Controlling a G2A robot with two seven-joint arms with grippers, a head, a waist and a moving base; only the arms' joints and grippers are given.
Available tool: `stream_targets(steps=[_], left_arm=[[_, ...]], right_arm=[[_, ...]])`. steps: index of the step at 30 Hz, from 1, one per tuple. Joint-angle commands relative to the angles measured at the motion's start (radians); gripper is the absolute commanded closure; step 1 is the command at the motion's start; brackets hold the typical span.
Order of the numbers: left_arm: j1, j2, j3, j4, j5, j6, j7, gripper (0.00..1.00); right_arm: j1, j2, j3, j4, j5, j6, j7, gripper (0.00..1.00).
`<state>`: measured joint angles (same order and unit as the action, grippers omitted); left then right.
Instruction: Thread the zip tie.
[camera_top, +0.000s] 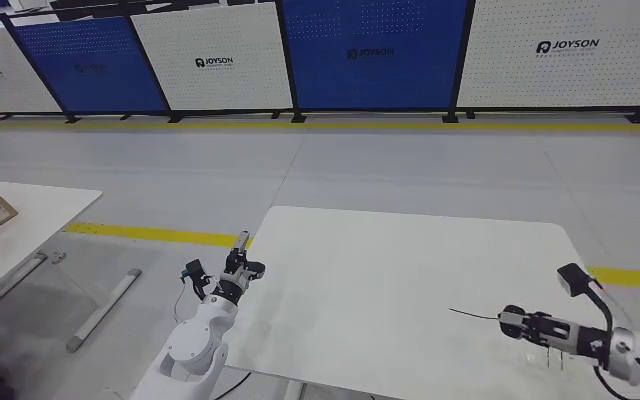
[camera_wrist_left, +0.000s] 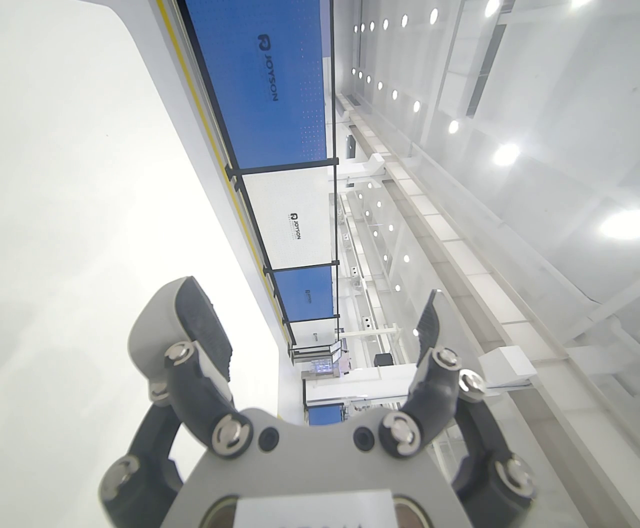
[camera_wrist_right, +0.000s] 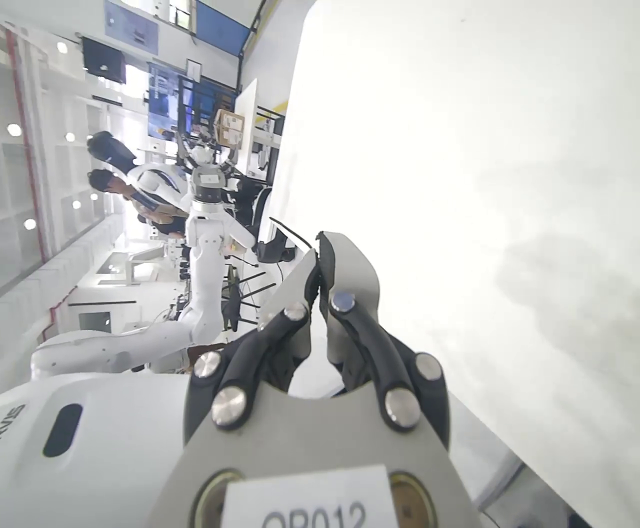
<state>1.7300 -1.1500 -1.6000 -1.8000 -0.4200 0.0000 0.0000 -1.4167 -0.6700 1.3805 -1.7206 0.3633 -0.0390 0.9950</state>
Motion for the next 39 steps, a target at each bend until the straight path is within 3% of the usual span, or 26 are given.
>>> stream_targets(steps=[1, 6, 10, 23, 25, 31, 34, 39], left_arm=[[0.000, 0.000, 0.000, 0.000, 0.000, 0.000, 0.000, 0.00], [0.000, 0.000, 0.000, 0.000, 0.000, 0.000, 0.000, 0.00], [0.000, 0.000, 0.000, 0.000, 0.000, 0.000, 0.000, 0.00], [0.000, 0.000, 0.000, 0.000, 0.000, 0.000, 0.000, 0.00], [0.000, 0.000, 0.000, 0.000, 0.000, 0.000, 0.000, 0.00], [0.000, 0.000, 0.000, 0.000, 0.000, 0.000, 0.000, 0.00], [0.000, 0.000, 0.000, 0.000, 0.000, 0.000, 0.000, 0.00], [0.000, 0.000, 0.000, 0.000, 0.000, 0.000, 0.000, 0.00]], right_arm=[[0.005, -0.009, -0.042, -0.022, -0.022, -0.010, -0.039, 1.00], [0.072, -0.042, -0.173, -0.040, -0.087, -0.010, -0.128, 1.00], [0.147, -0.075, -0.267, 0.018, -0.058, -0.023, -0.156, 1.00], [0.147, -0.075, -0.267, 0.018, -0.058, -0.023, -0.156, 1.00], [0.136, -0.084, -0.284, 0.033, -0.016, -0.025, -0.181, 1.00], [0.168, -0.120, -0.359, 0.013, -0.062, -0.095, -0.306, 1.00], [0.190, -0.135, -0.396, 0.001, -0.158, -0.042, -0.390, 1.00], [0.202, -0.143, -0.410, 0.005, -0.141, -0.029, -0.386, 1.00]])
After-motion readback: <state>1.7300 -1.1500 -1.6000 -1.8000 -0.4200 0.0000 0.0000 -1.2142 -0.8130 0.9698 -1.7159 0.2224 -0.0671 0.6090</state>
